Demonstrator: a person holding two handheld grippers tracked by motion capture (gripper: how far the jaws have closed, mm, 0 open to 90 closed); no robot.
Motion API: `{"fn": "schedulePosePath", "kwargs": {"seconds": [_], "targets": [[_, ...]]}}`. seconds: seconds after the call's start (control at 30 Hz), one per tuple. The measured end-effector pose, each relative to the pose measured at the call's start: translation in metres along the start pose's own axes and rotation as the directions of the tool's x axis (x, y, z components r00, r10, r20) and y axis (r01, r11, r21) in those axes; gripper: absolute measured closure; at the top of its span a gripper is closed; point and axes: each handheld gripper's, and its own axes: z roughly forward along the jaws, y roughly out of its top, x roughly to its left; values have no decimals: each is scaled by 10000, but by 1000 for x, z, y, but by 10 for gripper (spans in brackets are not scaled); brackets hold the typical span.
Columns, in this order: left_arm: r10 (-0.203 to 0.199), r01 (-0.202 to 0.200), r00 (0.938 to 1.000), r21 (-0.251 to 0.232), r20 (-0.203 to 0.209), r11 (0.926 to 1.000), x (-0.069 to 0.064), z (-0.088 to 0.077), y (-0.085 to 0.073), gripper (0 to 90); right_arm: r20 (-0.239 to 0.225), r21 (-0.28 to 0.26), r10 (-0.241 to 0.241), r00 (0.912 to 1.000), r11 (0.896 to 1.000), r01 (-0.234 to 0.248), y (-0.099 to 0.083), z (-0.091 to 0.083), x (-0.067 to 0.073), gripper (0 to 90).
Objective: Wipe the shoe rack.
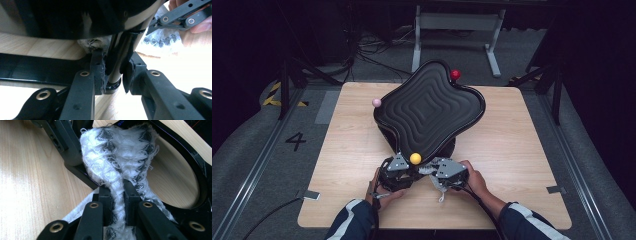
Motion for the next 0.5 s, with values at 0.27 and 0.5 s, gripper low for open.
{"fn": "schedulePosePath", "kwargs": {"seconds": [0.27, 0.5], "targets": [[-3, 3, 10000, 17, 2, 10000, 0, 0, 0, 718, -85, -40, 133, 9999, 9999, -133, 7, 4, 4, 809], [5, -5, 10000, 5, -2, 10000, 0, 0, 0, 718, 23, 55, 56, 10000, 10000, -56, 6, 4, -1, 811]]}}
